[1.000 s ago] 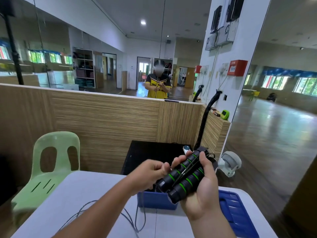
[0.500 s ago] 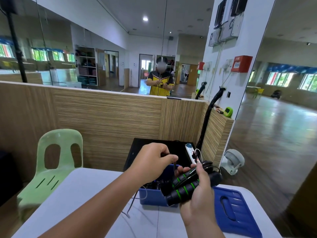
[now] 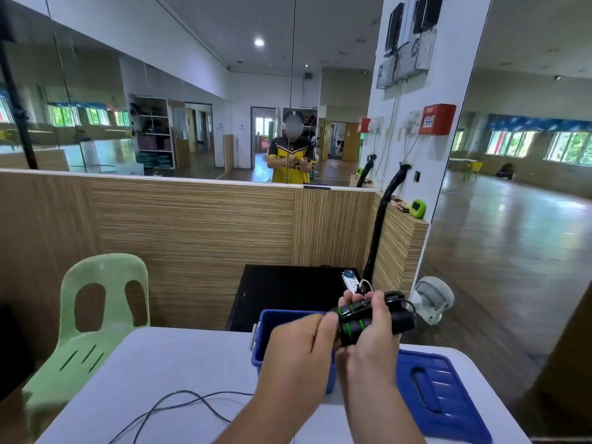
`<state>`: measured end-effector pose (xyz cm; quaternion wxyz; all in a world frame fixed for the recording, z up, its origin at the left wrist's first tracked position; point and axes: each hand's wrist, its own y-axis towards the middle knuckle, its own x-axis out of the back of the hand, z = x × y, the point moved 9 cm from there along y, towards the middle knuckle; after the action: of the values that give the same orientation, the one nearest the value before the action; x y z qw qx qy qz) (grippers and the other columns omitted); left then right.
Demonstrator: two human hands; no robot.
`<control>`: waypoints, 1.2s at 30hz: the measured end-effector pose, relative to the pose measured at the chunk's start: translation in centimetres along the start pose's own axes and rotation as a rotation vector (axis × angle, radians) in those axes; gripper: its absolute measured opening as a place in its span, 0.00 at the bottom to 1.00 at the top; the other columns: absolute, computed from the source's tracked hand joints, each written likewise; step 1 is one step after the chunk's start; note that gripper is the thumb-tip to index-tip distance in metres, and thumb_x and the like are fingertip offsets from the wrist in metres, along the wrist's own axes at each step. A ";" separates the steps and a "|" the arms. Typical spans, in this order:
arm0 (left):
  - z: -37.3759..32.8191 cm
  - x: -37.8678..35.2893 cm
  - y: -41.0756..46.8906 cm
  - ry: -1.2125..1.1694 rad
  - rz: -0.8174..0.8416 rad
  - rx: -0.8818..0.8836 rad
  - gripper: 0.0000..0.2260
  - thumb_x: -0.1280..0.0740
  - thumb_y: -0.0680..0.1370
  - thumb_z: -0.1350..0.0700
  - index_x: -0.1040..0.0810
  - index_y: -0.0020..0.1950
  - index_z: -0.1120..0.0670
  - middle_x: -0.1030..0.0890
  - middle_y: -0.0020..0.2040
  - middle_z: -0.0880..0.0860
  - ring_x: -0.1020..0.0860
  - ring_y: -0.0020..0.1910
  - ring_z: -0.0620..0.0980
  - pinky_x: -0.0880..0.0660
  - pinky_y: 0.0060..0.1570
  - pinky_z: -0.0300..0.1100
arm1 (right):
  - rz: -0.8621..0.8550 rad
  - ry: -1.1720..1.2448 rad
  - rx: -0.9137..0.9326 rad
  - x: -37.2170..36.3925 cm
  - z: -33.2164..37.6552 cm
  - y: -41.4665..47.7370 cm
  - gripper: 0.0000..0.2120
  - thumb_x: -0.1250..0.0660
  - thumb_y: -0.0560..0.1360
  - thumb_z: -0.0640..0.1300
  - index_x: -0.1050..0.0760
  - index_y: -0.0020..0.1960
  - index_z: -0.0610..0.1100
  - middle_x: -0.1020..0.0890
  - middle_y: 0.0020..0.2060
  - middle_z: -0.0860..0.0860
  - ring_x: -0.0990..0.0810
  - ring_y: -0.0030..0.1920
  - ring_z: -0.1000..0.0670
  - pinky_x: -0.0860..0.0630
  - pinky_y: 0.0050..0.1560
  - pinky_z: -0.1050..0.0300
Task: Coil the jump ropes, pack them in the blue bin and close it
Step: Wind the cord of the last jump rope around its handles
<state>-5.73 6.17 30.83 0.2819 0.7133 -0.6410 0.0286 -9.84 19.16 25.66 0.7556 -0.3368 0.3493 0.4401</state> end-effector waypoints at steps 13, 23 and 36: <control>6.5 -2.2 -2.6 -0.457 -0.075 0.473 0.17 0.23 0.75 0.50 0.24 0.37 0.59 0.22 0.27 0.59 0.21 0.24 0.55 0.24 0.26 0.44 | 0.189 0.078 0.029 -1.8 1.4 -1.2 0.11 0.38 0.82 0.51 0.24 0.47 0.45 0.15 0.40 0.50 0.16 0.52 0.49 0.23 0.56 0.53; 2.3 0.0 0.1 -0.330 -0.090 -0.026 0.44 0.20 0.71 0.58 0.38 0.74 0.26 0.31 0.68 0.37 0.18 0.56 0.41 0.19 0.53 0.42 | 0.287 0.179 0.028 -3.3 2.0 -0.4 0.12 0.34 0.79 0.53 0.24 0.50 0.44 0.19 0.44 0.47 0.15 0.53 0.45 0.26 0.69 0.45; 1.0 0.0 1.6 -0.276 -0.035 -0.216 0.11 0.34 0.76 0.41 0.13 0.51 0.37 0.29 0.66 0.36 0.25 0.66 0.42 0.21 0.58 0.45 | 0.273 0.177 -0.063 -3.1 0.3 -0.2 0.12 0.34 0.78 0.54 0.24 0.50 0.45 0.19 0.46 0.48 0.15 0.52 0.48 0.19 0.54 0.51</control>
<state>-7.55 5.74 30.57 0.2668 0.6870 -0.6605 -0.1434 -10.70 18.02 28.43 0.6442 -0.3473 0.4430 0.5179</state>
